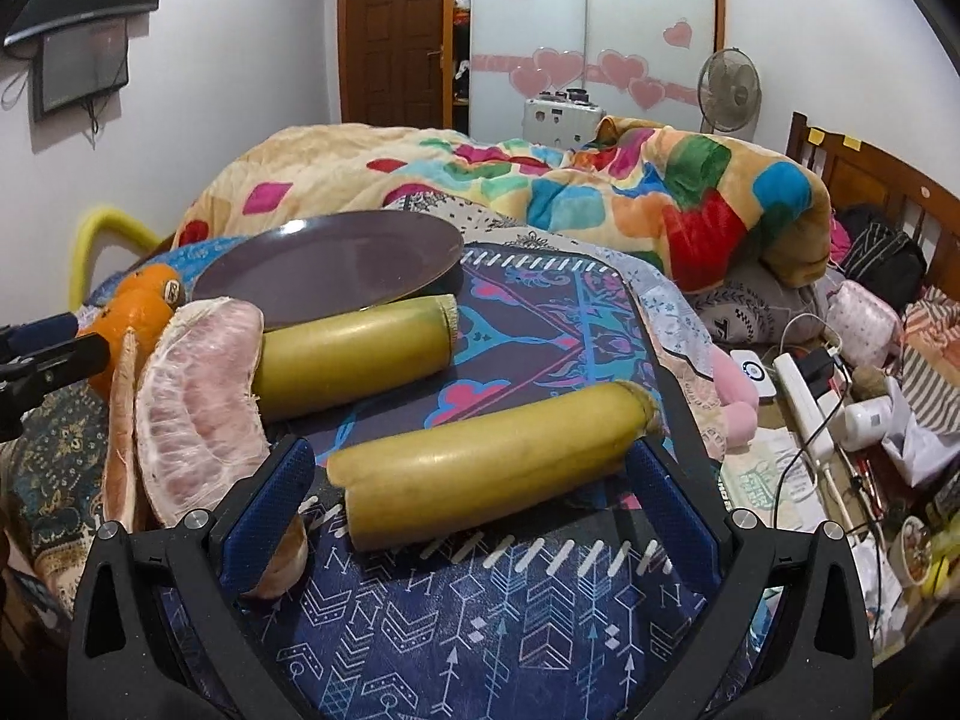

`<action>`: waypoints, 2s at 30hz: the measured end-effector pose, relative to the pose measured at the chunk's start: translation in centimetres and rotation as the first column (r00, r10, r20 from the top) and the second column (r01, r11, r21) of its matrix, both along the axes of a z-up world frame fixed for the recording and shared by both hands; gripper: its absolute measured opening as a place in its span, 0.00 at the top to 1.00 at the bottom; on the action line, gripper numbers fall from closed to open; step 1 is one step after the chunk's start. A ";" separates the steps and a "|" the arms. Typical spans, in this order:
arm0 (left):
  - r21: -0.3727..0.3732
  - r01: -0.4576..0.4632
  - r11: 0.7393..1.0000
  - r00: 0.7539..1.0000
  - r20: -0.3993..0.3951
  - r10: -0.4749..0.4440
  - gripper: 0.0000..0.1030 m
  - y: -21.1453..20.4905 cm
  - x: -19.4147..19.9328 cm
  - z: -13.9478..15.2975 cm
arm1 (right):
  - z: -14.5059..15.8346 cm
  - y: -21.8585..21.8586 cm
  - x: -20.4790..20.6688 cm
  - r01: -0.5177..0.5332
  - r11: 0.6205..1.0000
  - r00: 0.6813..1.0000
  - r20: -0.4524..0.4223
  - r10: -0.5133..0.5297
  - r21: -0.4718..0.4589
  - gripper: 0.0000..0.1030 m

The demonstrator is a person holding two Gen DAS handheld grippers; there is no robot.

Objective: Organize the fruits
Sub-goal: 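Move right tool toward yellow cylinder while left tool approaches large orange, then close right tool on yellow cylinder while left tool closes on large orange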

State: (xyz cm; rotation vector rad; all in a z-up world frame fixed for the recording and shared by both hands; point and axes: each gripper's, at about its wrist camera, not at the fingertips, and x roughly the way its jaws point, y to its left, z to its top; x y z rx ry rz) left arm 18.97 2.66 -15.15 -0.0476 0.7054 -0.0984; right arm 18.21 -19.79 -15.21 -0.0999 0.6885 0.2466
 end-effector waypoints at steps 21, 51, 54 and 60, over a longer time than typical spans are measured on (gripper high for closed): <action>-0.108 0.035 0.994 0.997 -0.062 -0.042 0.35 -0.7 2.1 -0.1 | 0.5 -2.7 -0.9 -0.056 0.994 0.993 -0.097 0.065 0.089 0.30; 0.021 0.066 0.998 0.988 -0.144 -0.062 0.37 1.6 -1.6 0.8 | 2.1 -1.7 1.9 -0.185 0.982 0.955 -0.244 0.170 -0.038 0.52; 0.050 0.063 0.997 0.990 -0.130 -0.056 0.36 1.0 -1.4 0.8 | 2.2 -1.9 2.5 -0.199 0.978 0.941 -0.291 0.175 -0.056 0.52; 0.051 0.048 0.998 0.992 -0.122 -0.042 0.36 0.8 -0.6 0.8 | 0.9 -0.2 4.1 -0.195 0.976 0.929 -0.338 0.152 -0.098 0.47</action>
